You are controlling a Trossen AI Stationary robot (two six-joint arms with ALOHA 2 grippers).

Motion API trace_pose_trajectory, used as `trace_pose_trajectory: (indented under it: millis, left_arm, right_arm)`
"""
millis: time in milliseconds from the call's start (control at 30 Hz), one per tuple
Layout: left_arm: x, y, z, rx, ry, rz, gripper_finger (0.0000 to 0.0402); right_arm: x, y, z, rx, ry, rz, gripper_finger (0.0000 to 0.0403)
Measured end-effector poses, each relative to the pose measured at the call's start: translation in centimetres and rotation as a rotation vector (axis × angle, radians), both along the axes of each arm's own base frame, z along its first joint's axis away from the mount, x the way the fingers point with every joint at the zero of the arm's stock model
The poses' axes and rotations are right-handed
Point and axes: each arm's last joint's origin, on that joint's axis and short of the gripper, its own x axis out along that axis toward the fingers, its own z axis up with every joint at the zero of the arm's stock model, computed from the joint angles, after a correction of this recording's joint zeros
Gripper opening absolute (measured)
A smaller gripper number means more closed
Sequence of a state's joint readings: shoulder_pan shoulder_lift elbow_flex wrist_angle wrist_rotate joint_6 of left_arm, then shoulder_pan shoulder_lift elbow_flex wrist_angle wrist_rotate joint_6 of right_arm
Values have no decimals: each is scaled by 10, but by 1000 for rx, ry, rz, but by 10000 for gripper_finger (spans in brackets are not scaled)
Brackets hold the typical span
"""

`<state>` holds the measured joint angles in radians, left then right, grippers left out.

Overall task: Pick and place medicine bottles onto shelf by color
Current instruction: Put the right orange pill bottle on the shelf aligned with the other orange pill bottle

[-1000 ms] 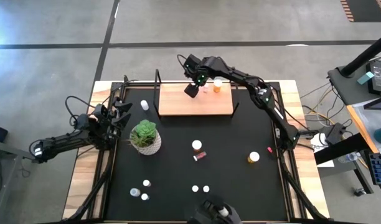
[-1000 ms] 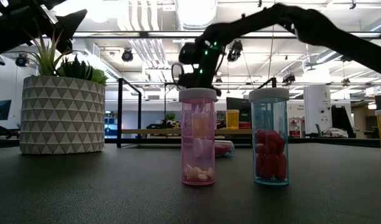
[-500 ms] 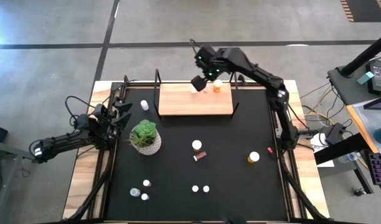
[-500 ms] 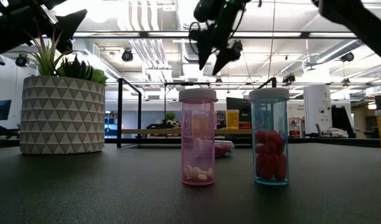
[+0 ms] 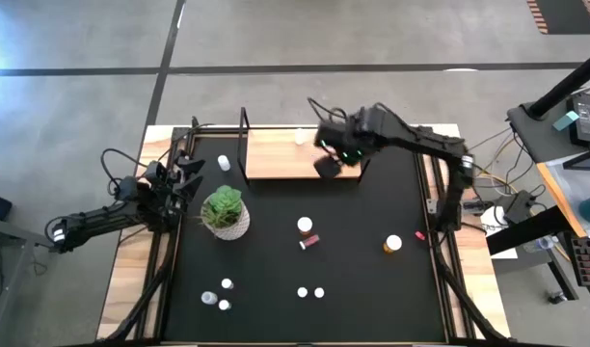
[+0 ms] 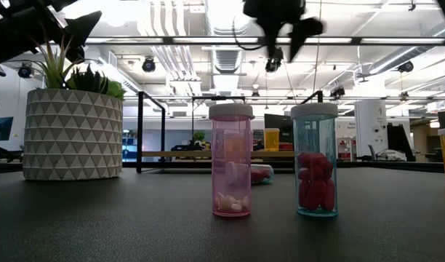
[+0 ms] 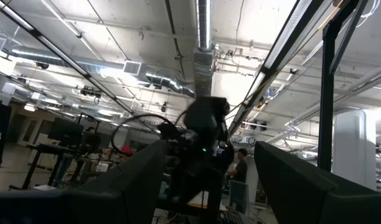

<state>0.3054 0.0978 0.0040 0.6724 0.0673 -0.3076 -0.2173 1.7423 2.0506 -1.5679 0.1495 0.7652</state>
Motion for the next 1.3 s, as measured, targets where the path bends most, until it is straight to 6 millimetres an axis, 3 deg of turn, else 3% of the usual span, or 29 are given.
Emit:
trace_pose_trajectory:
  millis: [233,533,700,933,1067,1300]
  left_arm:
    - [0,0,0,0,0,0,233]
    - [0,0,0,0,0,1,233]
    - [0,0,0,0,0,0,233]
    - [0,0,0,0,0,0,233]
    - [0,0,0,0,0,0,233]
    - [0,0,0,0,0,0,233]
  right_arm:
    - [-48,61,-31,18,38,-270,227]
    - [-95,111,-78,74,17,-501,212]
    - [-112,126,-99,148,38,-497,212]
    - [-138,142,-109,277,89,-472,212]
    - [-153,153,-119,268,123,-504,214]
    - [-160,163,-135,261,128,-501,283]
